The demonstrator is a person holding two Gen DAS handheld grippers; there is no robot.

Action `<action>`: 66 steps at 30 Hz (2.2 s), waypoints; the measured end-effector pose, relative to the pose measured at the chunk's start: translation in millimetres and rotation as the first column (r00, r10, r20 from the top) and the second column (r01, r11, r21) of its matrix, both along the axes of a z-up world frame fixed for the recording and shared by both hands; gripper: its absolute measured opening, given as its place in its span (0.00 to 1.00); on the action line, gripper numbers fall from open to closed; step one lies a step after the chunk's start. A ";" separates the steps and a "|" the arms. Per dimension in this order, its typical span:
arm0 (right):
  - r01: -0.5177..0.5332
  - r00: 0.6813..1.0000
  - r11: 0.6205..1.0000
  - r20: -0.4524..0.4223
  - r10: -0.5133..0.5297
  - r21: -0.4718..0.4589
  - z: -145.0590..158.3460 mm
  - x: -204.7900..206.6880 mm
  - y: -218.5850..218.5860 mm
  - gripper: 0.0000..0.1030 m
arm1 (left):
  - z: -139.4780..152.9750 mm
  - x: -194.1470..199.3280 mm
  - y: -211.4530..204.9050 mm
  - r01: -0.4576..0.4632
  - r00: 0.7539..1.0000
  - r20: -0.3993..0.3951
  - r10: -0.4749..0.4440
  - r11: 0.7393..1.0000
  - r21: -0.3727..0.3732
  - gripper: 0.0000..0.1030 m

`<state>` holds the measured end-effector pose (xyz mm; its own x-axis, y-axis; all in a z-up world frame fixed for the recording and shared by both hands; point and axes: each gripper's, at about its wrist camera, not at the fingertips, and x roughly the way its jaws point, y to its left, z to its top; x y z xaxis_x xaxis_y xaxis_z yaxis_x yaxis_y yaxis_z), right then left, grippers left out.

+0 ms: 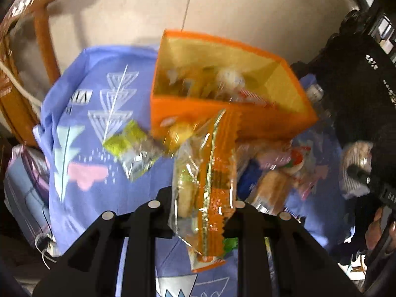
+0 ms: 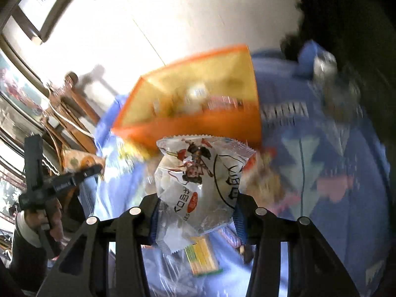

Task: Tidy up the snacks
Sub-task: 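Carry both bags over the orange box and open both tools, then grasp the yellow-green packet with the left tool while the right tool grasps the round cracker bag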

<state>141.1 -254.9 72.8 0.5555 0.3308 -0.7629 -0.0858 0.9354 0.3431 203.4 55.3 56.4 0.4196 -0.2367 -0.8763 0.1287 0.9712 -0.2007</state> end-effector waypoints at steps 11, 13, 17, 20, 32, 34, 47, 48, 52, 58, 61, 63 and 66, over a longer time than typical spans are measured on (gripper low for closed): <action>0.011 0.995 1.000 0.097 -0.012 0.010 27.4 118.5 15.8 0.47 | 38.4 121.5 -41.9 0.016 0.996 0.082 -0.015 1.000 -0.013 0.21; 0.043 0.994 0.999 0.099 -0.045 0.023 18.5 141.6 15.1 0.53 | 28.3 143.6 -48.7 -0.018 0.997 0.077 0.019 1.000 -0.011 0.44; 0.113 0.991 0.992 0.060 -0.116 0.052 6.0 154.4 4.2 0.64 | 16.2 149.1 -51.2 -0.075 0.993 0.099 0.071 0.997 0.030 0.95; 0.089 0.993 0.996 0.078 -0.089 0.008 1.8 142.5 4.4 0.65 | 8.7 138.5 -42.9 -0.048 0.995 0.091 0.043 0.998 0.046 0.95; 0.097 0.995 0.994 0.015 -0.097 -0.049 -32.8 76.4 -19.3 0.69 | -29.4 77.3 39.4 -0.115 0.993 0.008 0.115 0.987 0.109 0.95; 0.110 0.994 0.992 0.003 -0.110 -0.059 -39.1 65.0 -24.7 0.71 | -39.6 67.4 52.4 -0.127 0.992 -0.008 0.130 0.983 0.131 0.95; 0.173 0.978 0.983 -0.104 -0.179 -0.064 -80.0 35.5 -41.8 0.72 | -117.2 88.6 86.5 -0.266 0.944 -0.153 0.293 0.948 0.175 0.95; 0.172 0.978 0.983 -0.106 -0.178 -0.066 -80.9 37.2 -40.9 0.72 | -124.1 95.7 83.6 -0.267 0.939 -0.168 0.299 0.945 0.189 0.95; 0.161 0.978 0.985 -0.123 -0.168 -0.069 -88.8 44.9 -35.2 0.72 | -136.8 114.8 70.3 -0.265 0.937 -0.184 0.297 0.947 0.180 0.95; 0.153 0.974 0.986 -0.160 -0.162 -0.070 -102.2 54.8 -31.1 0.72 | -151.5 130.0 66.5 -0.297 0.928 -0.201 0.313 0.949 0.106 0.96; 0.151 0.973 0.987 -0.165 -0.158 -0.057 -102.5 59.9 -27.8 0.72 | -149.0 128.4 63.4 -0.279 0.932 -0.204 0.301 0.951 0.129 0.94; 0.135 0.978 0.989 -0.154 -0.143 -0.060 -98.3 61.2 -22.6 0.72 | -145.3 124.0 52.8 -0.237 0.938 -0.195 0.285 0.941 0.240 0.74; 0.117 0.982 0.991 -0.141 -0.125 -0.062 -91.3 60.5 -17.8 0.72 | -138.1 111.8 43.0 -0.211 0.946 -0.193 0.260 0.947 0.241 0.62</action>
